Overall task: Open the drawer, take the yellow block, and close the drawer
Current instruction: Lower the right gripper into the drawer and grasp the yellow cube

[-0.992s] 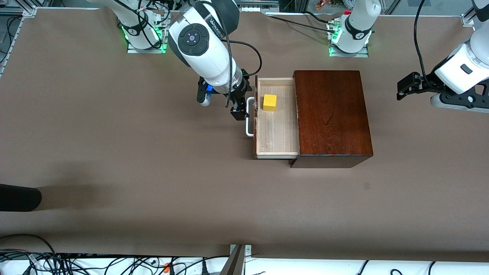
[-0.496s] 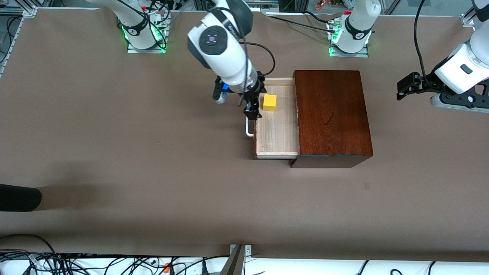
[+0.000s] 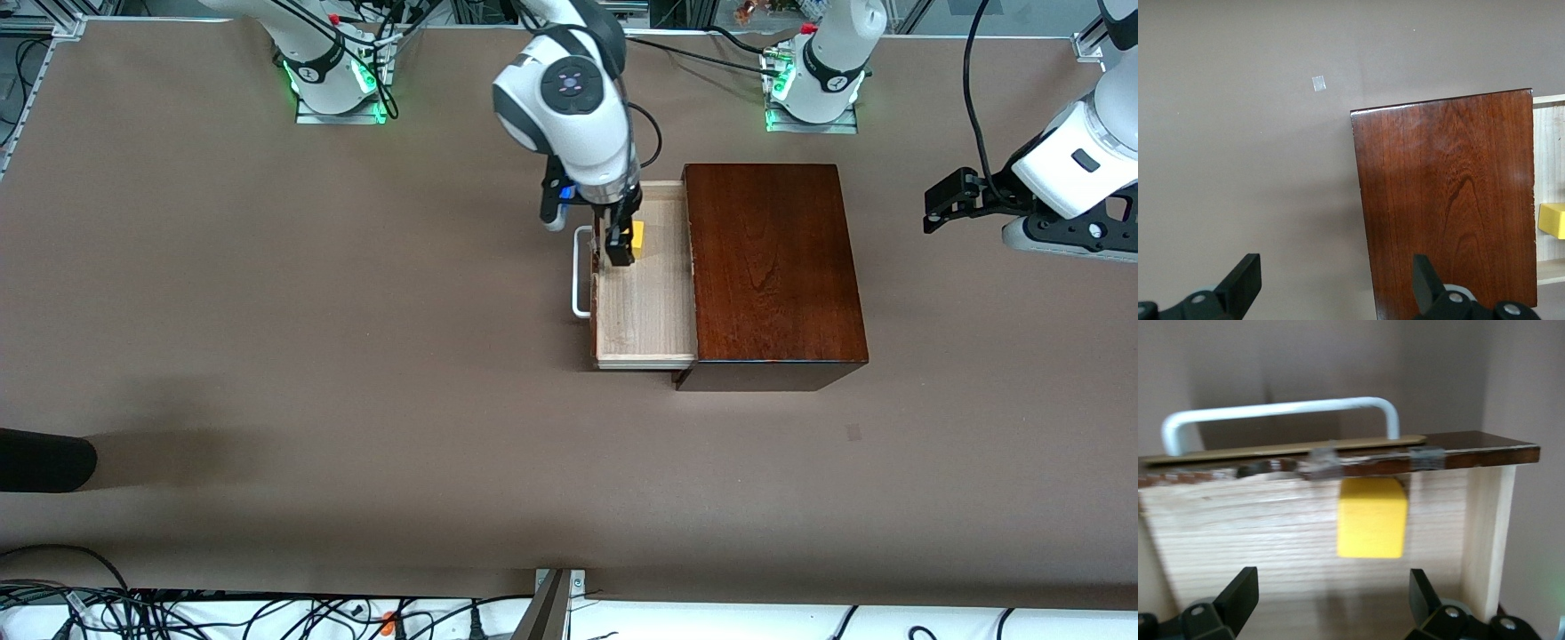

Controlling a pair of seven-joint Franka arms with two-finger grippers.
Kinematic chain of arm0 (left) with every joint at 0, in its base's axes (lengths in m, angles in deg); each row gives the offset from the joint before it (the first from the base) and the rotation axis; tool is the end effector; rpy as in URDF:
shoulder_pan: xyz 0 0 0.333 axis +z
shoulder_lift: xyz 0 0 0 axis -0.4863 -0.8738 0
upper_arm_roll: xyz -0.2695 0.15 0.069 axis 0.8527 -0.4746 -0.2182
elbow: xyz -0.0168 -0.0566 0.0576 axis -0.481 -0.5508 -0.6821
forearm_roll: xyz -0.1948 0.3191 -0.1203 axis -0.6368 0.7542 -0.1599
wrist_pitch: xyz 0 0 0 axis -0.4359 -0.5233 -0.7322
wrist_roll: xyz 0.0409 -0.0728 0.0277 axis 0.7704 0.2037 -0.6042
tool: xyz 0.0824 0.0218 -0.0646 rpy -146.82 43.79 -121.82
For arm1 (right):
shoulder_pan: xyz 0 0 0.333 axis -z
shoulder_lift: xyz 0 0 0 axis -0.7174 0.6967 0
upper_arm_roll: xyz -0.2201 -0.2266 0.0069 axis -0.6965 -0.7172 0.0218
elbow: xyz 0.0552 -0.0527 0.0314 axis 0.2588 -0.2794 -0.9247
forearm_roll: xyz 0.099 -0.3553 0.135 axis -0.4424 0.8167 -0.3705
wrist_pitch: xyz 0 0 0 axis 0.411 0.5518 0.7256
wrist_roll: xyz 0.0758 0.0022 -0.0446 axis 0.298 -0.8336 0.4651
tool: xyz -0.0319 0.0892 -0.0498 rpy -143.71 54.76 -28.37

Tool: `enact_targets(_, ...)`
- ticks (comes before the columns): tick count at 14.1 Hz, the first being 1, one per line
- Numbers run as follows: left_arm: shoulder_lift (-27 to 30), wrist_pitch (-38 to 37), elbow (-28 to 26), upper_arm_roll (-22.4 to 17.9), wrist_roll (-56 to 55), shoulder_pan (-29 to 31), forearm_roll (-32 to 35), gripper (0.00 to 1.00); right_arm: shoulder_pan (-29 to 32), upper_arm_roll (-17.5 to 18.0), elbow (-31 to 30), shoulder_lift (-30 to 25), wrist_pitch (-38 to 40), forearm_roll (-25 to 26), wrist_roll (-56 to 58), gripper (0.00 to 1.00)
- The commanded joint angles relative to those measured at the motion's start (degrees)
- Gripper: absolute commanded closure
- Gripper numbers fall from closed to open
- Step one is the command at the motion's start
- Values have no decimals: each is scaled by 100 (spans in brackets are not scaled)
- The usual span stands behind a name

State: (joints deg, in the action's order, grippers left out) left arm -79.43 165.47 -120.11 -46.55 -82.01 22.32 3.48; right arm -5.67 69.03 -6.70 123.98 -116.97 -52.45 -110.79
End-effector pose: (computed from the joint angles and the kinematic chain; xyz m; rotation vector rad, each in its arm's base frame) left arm 0.5612 -0.0465 0.6030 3.1270 -0.1656 -0.0762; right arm 0.4456 0.5907 0.3672 -1.9942 2.1753 0.2461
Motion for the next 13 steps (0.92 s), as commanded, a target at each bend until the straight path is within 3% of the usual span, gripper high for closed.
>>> enact_targets(1, 28, -35, 64, 1, 34, -35, 114, 0, -96, -59, 82, 150, -17, 102, -135, 0)
enact_targets(9, 28, -35, 73, -8, 25, -35, 114, 0, -114, -59, 12, 476, -140, 120, -126, 0)
enact_targets(10, 28, -35, 73, -8, 25, -35, 114, 0, -114, -59, 12, 476, -140, 129, -109, 7)
enact_targets(11, 28, -35, 73, -8, 25, -35, 114, 0, -114, -59, 3, 484, -131, 137, -56, 28)
enact_targets(12, 28, -35, 73, -8, 25, -35, 114, 0, -114, -59, 3, 484, -131, 146, -47, 57)
enact_targets(13, 28, -35, 73, 1, 25, -35, 114, 0, -105, -59, 29, 476, -140, 138, -30, 74)
